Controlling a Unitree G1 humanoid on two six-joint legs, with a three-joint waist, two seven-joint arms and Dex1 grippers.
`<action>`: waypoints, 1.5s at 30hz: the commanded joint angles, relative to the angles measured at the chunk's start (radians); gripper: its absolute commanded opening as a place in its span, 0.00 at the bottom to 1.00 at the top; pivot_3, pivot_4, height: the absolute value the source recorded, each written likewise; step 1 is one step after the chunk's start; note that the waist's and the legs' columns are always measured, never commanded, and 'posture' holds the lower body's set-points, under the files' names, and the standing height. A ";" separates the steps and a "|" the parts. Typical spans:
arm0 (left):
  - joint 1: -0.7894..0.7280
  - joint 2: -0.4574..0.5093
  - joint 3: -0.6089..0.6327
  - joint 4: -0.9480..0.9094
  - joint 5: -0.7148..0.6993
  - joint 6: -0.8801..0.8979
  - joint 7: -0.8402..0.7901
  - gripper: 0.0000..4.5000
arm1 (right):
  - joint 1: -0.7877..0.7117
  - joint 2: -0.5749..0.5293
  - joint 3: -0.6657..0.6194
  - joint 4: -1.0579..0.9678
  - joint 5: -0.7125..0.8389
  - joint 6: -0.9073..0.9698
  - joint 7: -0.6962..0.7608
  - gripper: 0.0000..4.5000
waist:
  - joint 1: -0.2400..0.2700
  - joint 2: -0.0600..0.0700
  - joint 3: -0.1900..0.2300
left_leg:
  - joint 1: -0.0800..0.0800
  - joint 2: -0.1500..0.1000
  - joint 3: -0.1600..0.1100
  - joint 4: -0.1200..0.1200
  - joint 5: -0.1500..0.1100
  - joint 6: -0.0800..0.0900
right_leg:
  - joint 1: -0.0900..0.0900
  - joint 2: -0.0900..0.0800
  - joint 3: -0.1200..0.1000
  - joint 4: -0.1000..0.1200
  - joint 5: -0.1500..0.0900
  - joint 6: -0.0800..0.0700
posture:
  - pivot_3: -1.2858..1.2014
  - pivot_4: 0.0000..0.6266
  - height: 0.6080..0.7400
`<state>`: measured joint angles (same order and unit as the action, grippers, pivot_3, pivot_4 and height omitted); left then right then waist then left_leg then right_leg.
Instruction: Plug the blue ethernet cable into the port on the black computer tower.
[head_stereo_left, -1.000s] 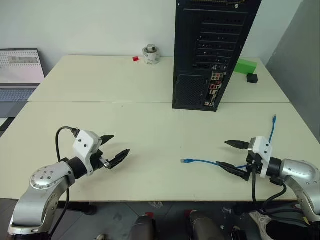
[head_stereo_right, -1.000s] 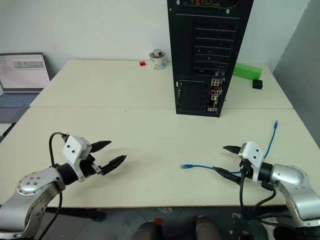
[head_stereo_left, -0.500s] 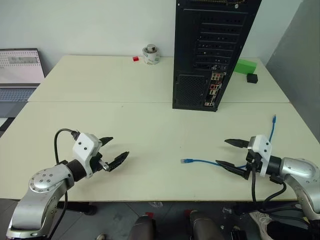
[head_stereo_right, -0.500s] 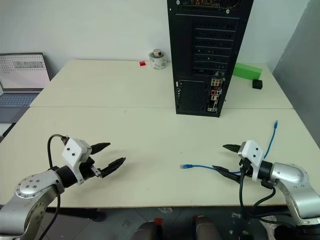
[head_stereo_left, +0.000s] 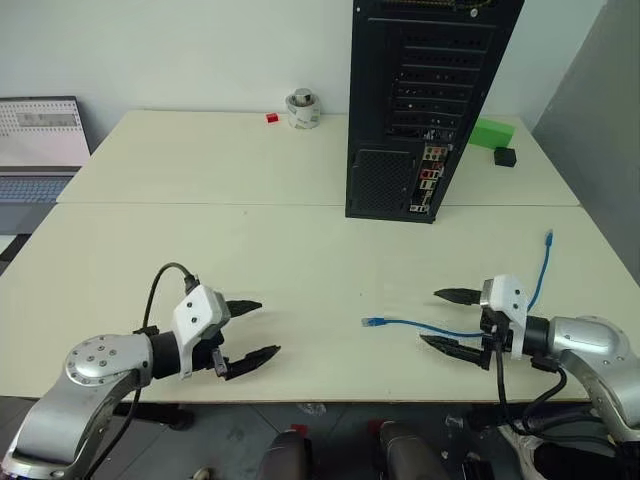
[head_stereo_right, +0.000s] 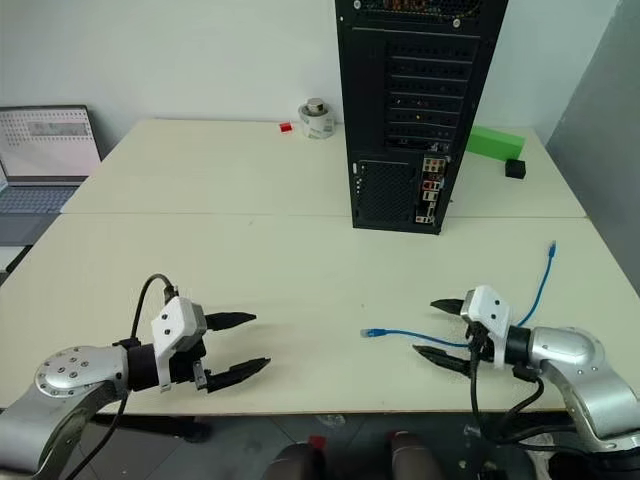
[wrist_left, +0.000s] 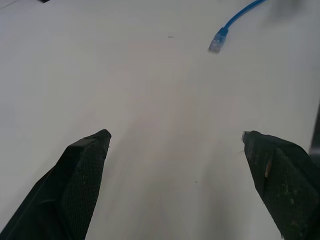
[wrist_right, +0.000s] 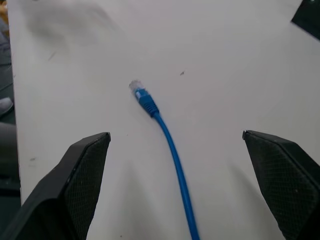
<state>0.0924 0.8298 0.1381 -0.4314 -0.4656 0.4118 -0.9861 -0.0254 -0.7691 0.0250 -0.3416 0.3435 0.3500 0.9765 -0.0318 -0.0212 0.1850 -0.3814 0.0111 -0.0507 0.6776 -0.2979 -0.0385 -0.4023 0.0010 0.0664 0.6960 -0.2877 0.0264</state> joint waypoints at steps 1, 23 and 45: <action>-0.057 0.019 -0.026 0.023 -0.007 -0.012 -0.053 1.00 | -0.039 0.018 0.061 0.024 -0.068 -0.035 -0.019 1.00 | 0.000 0.000 0.000 | 0.000 0.000 0.000 0.000 0.000 0.000 | 0.000 0.000 0.000 0.000 0.000 0.000 | 0.52 0.24 1.00; -0.176 -0.015 -0.137 0.152 0.081 -0.118 -0.116 1.00 | -0.188 0.120 0.203 0.231 -0.238 -0.143 -0.019 0.43 | -0.001 0.000 0.000 | 0.000 0.000 0.000 0.000 0.000 0.000 | -0.001 0.001 0.000 0.000 0.000 0.000 | 0.52 0.24 1.00; -0.462 -0.189 -0.321 0.387 0.175 -0.197 -0.172 1.00 | -0.343 0.158 0.252 0.046 -0.212 0.046 0.013 0.01 | 0.000 0.000 0.000 | -0.001 0.000 -0.001 0.001 0.000 0.000 | -0.001 0.005 -0.001 0.001 0.000 0.000 | 0.52 0.24 1.00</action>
<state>-0.3467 0.6488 -0.1735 -0.0572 -0.3022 0.2471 -1.1484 -0.3493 -0.6084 0.2728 -0.2481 0.1193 0.3658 0.9812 -0.0319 -0.0214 0.1850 -0.3829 0.0107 -0.0519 0.6782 -0.2979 -0.0384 -0.4035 0.0058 0.0657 0.6970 -0.2874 0.0261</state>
